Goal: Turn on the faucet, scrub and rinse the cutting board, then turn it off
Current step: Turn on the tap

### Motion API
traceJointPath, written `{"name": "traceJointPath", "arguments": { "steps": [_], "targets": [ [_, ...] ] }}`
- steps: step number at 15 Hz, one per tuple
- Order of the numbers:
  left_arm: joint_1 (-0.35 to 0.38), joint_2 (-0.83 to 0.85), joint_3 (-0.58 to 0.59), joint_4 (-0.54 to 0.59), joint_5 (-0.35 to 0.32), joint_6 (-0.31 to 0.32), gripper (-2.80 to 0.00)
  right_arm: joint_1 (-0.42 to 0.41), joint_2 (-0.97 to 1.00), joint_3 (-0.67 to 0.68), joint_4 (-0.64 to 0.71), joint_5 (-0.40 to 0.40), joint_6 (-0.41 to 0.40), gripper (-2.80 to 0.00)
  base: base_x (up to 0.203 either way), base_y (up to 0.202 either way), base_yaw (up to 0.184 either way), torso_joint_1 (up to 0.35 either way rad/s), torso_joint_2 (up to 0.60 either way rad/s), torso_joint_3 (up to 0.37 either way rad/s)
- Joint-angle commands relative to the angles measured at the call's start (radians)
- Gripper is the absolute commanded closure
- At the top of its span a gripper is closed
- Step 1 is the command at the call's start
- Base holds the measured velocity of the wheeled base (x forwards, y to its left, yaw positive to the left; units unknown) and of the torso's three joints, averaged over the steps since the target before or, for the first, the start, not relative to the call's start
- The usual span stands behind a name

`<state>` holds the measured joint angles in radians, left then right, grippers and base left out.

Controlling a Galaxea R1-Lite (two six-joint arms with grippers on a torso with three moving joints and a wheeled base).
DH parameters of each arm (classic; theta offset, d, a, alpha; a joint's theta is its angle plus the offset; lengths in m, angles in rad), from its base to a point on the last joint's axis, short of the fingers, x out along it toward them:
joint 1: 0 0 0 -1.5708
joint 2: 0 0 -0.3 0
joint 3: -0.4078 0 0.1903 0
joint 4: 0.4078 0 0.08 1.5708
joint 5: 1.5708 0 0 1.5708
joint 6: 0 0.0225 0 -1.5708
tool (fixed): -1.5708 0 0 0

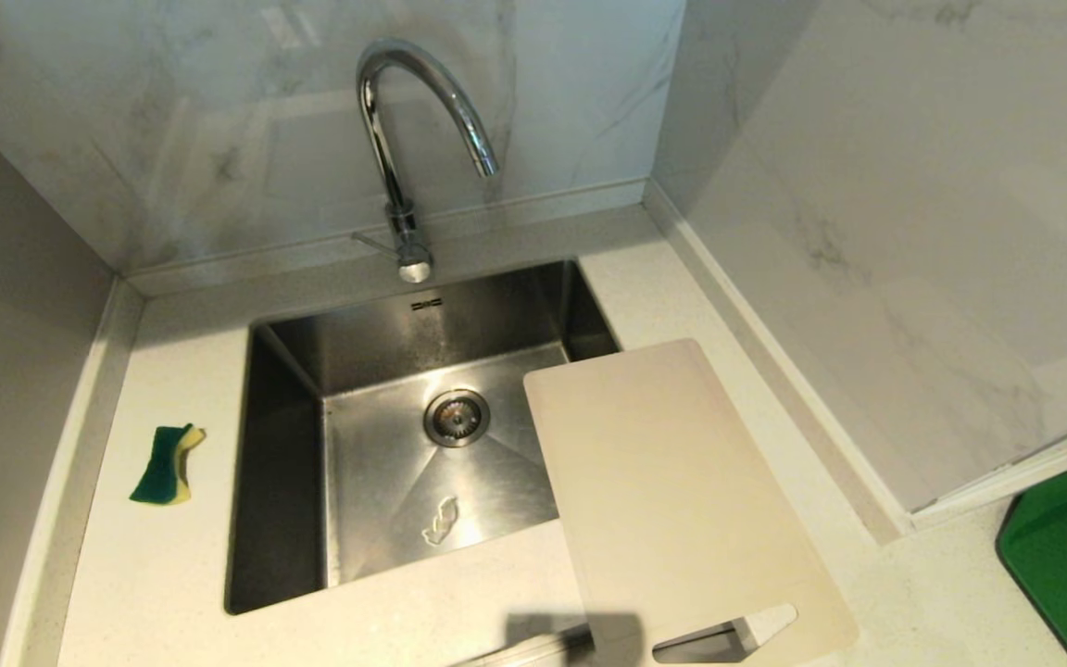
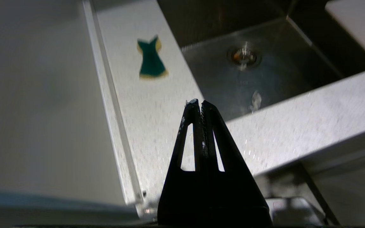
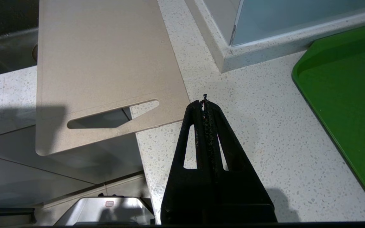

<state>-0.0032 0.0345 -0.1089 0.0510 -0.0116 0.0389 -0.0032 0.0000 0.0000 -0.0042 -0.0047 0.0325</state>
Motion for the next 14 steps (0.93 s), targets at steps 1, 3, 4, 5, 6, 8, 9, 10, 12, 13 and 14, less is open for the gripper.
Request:
{"name": "traceJointPath", "arguments": {
  "steps": [1, 3, 4, 5, 6, 8, 9, 10, 12, 13, 14],
  "targets": [
    [0.002, 0.147, -0.147, 0.015, -0.004, 0.004, 0.0, 0.0, 0.002, 0.0, 0.0, 0.0, 0.0, 0.0, 0.0, 0.0, 0.0, 0.0, 0.0, 0.0],
    [0.003, 0.295, -0.278, 0.022, -0.006, 0.006, 0.0, 0.0, 0.002, 0.0, 0.0, 0.0, 0.0, 0.0, 0.0, 0.0, 0.0, 0.0, 0.0, 0.0],
    [0.003, 0.359, -0.333, 0.023, -0.005, 0.006, 0.0, 0.0, 0.002, 0.0, 0.0, 0.0, 0.0, 0.0, 0.0, 0.0, 0.0, 0.0, 0.0, 0.0],
    [0.002, 0.426, -0.395, 0.023, -0.005, 0.006, 0.0, 0.0, 0.002, 0.0, 0.0, 0.0, 0.0, 0.0, 0.0, 0.0, 0.0, 0.0, 0.0, 0.0],
    [0.002, 0.495, -0.455, 0.023, -0.003, 0.006, 0.0, 0.0, 0.002, 0.0, 0.0, 0.0, -0.002, 0.0, 0.0, 0.0, 0.0, 0.0, 0.0, 0.0],
    [0.002, 0.619, -0.565, 0.023, 0.001, 0.006, 0.0, 0.0, 0.0, 0.002, -0.002, 0.002, -0.008, 0.0, 0.0, 0.0, 0.0, 0.0, 0.0, 0.0],
    [0.003, 0.677, -0.612, 0.023, 0.003, 0.006, 0.0, 0.0, 0.0, 0.001, -0.004, 0.002, -0.01, 0.0, 0.0, 0.0, 0.0, 0.0, 0.0, 0.0],
    [0.003, 0.735, -0.658, 0.022, 0.004, 0.006, 0.0, 0.0, 0.0, 0.0, -0.004, 0.002, -0.014, 0.0, 0.0, 0.0, 0.0, 0.0, 0.0, 0.0],
    [0.003, 0.854, -0.745, 0.017, 0.008, 0.002, 0.0, 0.0, 0.0, 0.002, -0.004, 0.002, -0.014, 0.0, 0.0, 0.0, 0.0, 0.0, 0.0, 0.0],
    [0.003, 0.911, -0.784, 0.012, 0.012, 0.0, 0.0, 0.0, 0.0, 0.001, -0.004, 0.002, -0.014, 0.0, 0.0, 0.0, 0.0, 0.0, 0.0, 0.0],
    [0.002, 0.964, -0.817, 0.003, 0.018, -0.002, 0.0, 0.0, 0.0, 0.001, -0.004, 0.002, -0.014, 0.0, 0.0, 0.0, 0.0, 0.0, 0.0, 0.0]
  ]
}}
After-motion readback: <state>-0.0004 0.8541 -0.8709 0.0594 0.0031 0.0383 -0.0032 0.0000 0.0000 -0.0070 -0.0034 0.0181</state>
